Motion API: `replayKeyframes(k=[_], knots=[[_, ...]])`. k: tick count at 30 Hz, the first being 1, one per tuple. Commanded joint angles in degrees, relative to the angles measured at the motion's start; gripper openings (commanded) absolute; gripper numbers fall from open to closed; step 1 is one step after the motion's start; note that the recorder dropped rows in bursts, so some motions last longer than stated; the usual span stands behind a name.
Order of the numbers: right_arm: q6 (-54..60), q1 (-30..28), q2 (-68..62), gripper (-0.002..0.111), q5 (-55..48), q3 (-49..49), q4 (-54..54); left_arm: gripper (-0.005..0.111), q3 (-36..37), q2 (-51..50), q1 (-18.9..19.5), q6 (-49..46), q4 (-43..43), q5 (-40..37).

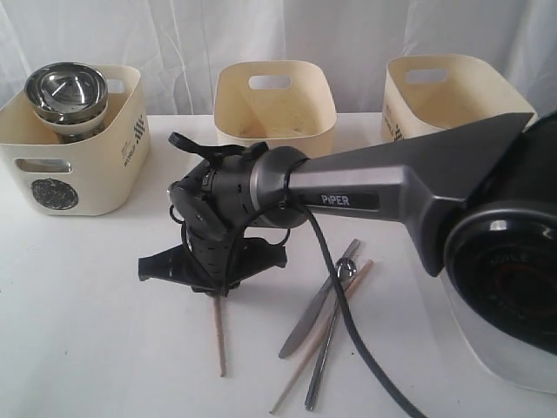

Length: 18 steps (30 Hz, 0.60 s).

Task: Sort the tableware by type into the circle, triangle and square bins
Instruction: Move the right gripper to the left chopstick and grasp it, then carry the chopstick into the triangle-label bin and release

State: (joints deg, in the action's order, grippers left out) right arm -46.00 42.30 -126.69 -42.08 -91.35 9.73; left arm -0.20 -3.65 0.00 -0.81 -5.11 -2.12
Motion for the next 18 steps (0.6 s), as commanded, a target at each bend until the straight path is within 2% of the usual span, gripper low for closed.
replayKeyframes(k=[1,5,10,18], knots=[[10.2,-0.7,0.6,0.000,-2.7,0.6,-0.2,0.000,0.2,0.2,-0.1,0.4,-0.3,0.0],[16.0,-0.7,6.2,0.000,-0.8,0.7,0.7,0.000,0.2,0.2,-0.1,0.4,-0.3,0.0],[13.1,-1.8,15.5,0.000,3.6,3.2,6.8,0.000,0.2,0.2,-0.1,0.4,-0.3,0.0],[7.4,-8.4,28.8,0.000,15.3,14.8,7.2,0.000,0.2,0.2,-0.1,0.4,-0.3,0.0]])
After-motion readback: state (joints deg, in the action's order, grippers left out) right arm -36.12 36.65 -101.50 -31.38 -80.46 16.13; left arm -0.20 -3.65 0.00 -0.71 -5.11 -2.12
